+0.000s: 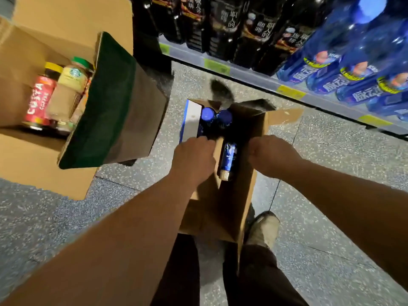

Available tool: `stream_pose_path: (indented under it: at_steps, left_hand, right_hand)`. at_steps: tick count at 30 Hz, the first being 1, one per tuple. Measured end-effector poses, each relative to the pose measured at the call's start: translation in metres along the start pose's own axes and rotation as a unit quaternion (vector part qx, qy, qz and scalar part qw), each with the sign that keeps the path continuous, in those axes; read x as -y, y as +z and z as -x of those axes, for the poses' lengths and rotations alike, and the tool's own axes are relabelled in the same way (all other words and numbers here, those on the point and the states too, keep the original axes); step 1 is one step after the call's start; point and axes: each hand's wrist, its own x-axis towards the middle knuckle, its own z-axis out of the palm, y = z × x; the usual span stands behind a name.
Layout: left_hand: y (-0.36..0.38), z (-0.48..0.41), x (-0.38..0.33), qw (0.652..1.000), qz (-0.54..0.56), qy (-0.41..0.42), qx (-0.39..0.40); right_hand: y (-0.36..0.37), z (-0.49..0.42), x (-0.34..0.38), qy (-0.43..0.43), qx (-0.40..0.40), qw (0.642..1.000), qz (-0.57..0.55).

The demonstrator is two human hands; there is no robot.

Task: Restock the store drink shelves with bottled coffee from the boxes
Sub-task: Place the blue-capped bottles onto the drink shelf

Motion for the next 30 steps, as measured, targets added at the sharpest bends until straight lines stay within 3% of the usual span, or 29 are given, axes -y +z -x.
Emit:
stream_pose_path:
  at_steps: [10,20,26,30]
  left_hand:
    - [0.068,-0.068,0.027,0.990,-0.097,0.025,-0.100]
    - [0.096,-0.081,0.038,0.971,-0.204,0.084,-0.094]
    - [0.076,-0.073,0.034,0.980,-0.159,0.100,-0.071]
    - [0.044,-0.057,0.026,0.995,-0.062,0.068,-0.044]
  right_hand:
    - [0.038,-0.111,0.004,-0.010,-0.119,0.989,-0.083]
    - [0.067,-0.138,0.024,-0.018,-0.206,0.976,-0.068]
    - [0.055,-0.117,0.014,-0.027,-0.206,0.976,-0.059]
    - [0.032,-0.088,0.020,-0.024,-0.172,0.985,-0.023]
